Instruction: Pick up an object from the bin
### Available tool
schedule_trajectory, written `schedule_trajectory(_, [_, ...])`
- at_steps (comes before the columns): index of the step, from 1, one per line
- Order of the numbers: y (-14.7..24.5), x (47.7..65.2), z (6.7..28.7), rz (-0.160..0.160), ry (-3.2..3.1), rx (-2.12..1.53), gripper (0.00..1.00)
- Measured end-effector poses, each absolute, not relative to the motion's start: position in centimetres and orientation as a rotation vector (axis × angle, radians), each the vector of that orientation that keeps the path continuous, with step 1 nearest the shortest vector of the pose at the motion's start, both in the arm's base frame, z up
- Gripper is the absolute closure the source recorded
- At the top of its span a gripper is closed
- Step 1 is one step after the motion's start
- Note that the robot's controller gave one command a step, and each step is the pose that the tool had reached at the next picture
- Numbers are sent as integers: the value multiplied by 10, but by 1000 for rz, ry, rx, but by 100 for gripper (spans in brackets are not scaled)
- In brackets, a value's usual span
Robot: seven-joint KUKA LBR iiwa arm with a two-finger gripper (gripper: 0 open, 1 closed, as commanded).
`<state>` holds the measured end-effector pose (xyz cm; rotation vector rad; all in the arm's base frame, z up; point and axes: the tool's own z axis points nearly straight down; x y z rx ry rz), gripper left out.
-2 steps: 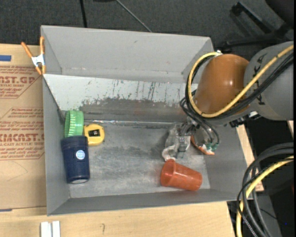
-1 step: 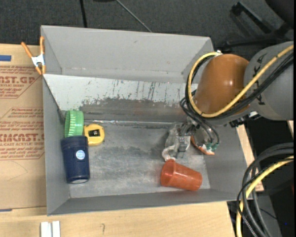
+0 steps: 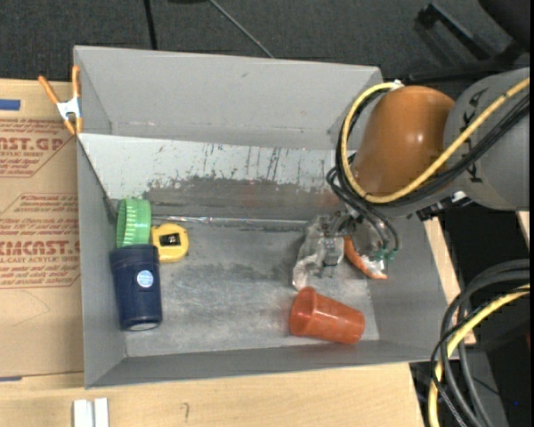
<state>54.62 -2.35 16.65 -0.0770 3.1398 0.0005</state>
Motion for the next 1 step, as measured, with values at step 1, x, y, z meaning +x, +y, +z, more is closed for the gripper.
schedule_trajectory(1, [-26,545,202,0,3141,-76,100])
